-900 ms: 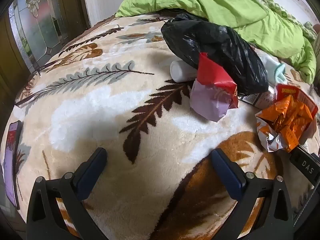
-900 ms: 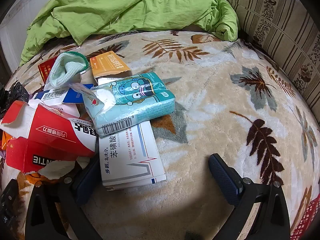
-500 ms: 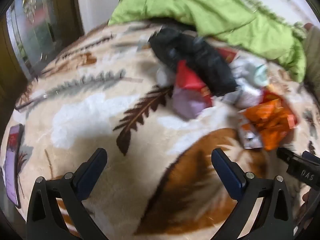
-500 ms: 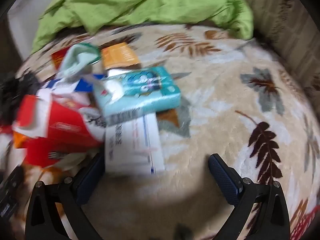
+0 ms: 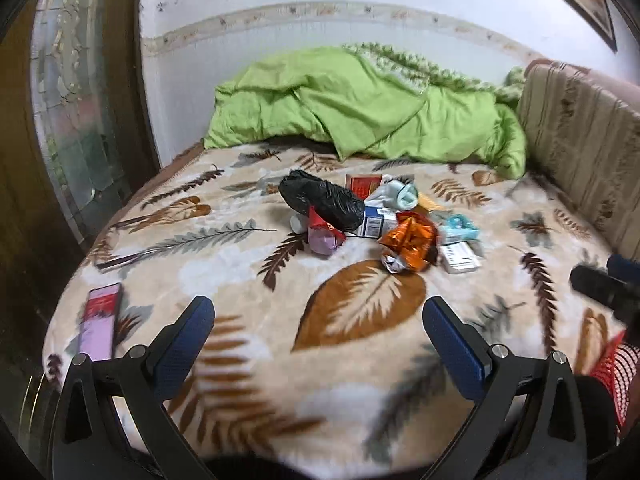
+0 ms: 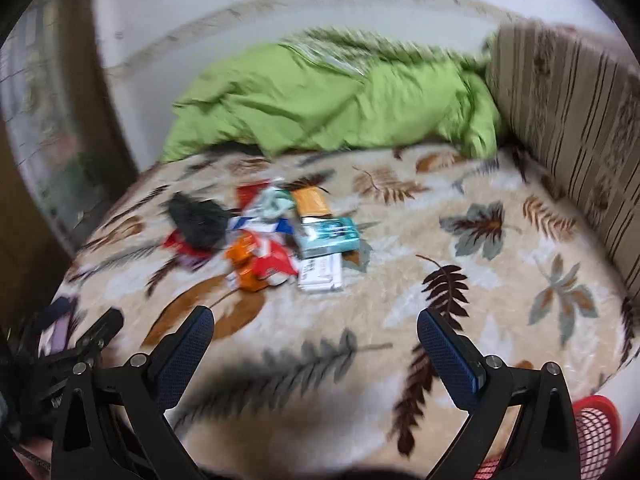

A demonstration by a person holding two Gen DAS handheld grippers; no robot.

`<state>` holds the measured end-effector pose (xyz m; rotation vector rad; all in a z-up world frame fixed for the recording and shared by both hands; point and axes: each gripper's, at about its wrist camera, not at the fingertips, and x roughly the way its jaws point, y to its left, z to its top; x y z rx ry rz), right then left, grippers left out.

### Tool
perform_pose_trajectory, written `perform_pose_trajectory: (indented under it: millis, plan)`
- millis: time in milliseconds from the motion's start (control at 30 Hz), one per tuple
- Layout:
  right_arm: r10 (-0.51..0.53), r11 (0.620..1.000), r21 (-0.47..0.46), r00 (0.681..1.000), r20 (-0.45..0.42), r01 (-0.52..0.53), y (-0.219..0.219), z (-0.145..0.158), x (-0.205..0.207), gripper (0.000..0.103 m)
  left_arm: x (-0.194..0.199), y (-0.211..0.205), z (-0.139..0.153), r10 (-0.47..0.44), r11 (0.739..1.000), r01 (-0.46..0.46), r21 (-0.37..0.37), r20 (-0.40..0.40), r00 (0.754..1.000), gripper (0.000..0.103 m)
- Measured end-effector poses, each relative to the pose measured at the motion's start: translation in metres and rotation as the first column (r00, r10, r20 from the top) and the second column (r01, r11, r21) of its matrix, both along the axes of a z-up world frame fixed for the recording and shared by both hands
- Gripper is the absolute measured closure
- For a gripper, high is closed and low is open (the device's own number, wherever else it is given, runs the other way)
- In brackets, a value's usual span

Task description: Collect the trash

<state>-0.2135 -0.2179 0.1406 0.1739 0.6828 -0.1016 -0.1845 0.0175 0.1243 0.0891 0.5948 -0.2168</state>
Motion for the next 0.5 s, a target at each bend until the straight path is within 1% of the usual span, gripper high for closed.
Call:
perform_pose_trajectory:
  millis: [33, 67, 133, 200, 267, 333, 500]
  plan:
    - [0.009, 1.000, -0.008, 1.000, 0.001, -0.009, 0.006, 0.001, -0.013, 0.001, -0.012, 0.002, 0.003, 0.004, 1.000, -0.004, -0.002, 0.011, 1.000, 0.000]
    - [0.018, 1.000, -0.005, 1.000, 0.004, -0.018, 0.010, 0.001, -0.022, 0.001, -0.018, 0.004, 0.003, 0.005, 1.000, -0.005, 0.000, 0.013, 1.000, 0.000]
    - [0.004, 1.000, -0.008, 1.000, 0.012, -0.004, 0.016, 0.000, -0.035, 0.001, -0.023, 0.004, 0.001, 0.009, 1.000, -0.009, 0.007, 0.012, 1.000, 0.000]
    - [-0.020, 1.000, -0.011, 1.000, 0.010, 0.020, 0.017, -0.002, -0.040, 0.001, -0.027, 0.001, -0.004, 0.015, 1.000, -0.015, 0.005, -0.002, 1.000, 0.000]
    - [-0.032, 0.999, -0.009, 0.999, -0.003, 0.032, 0.014, -0.002, -0.044, 0.001, -0.030, 0.002, -0.002, 0.008, 1.000, -0.008, -0.009, 0.000, 1.000, 0.000]
    - [-0.041, 0.999, -0.028, 0.999, 0.012, 0.041, 0.016, 0.001, -0.051, 0.001, -0.032, 0.001, 0.002, 0.006, 1.000, -0.006, -0.002, 0.017, 1.000, 0.000]
    - [-0.057, 0.996, -0.063, 0.998, 0.034, 0.059, 0.021, 0.009, -0.059, 0.001, -0.039, -0.004, 0.002, -0.002, 1.000, 0.002, -0.001, 0.020, 1.000, 0.000]
